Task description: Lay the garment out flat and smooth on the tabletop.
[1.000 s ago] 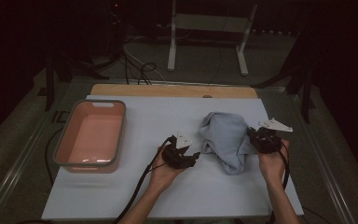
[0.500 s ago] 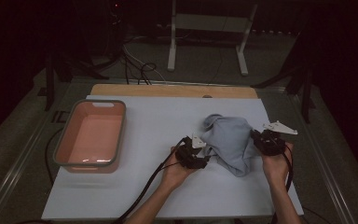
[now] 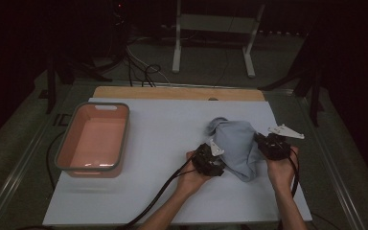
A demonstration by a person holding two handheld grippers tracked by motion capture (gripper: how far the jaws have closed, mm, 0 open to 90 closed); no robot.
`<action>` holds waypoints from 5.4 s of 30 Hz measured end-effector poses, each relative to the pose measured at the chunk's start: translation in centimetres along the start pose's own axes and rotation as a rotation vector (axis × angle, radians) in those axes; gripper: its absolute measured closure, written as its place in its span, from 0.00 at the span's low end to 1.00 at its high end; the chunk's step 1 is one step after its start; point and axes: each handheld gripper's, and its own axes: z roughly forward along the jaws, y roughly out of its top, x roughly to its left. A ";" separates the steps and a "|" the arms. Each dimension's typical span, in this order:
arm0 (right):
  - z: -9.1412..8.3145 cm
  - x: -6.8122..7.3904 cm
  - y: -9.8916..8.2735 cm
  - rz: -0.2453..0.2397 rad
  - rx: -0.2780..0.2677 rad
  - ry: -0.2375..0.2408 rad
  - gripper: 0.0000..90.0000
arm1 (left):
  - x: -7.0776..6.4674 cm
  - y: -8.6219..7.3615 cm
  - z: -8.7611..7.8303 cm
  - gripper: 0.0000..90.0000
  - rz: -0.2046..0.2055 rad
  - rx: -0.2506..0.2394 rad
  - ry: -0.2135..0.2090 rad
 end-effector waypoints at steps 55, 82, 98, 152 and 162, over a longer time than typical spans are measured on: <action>1.0 1.3 -1.2 -0.059 0.064 0.060 0.94 | 8.1 -3.2 -10.6 0.36 -0.132 -0.127 0.229; 1.2 0.9 -2.3 -0.045 0.084 0.058 0.94 | 6.2 -3.3 -11.4 0.49 -0.099 -0.176 0.097; 1.0 0.5 -2.5 -0.042 0.086 0.057 0.94 | 6.0 -2.5 -8.2 0.95 -0.072 -0.107 -0.012; -1.8 2.4 -8.5 -0.152 0.320 0.210 0.89 | 6.5 -6.8 -15.0 0.97 -0.102 -0.163 0.034; -2.6 2.5 -5.8 -0.151 0.179 0.181 0.95 | 7.2 -5.7 -16.8 0.97 -0.105 -0.234 0.084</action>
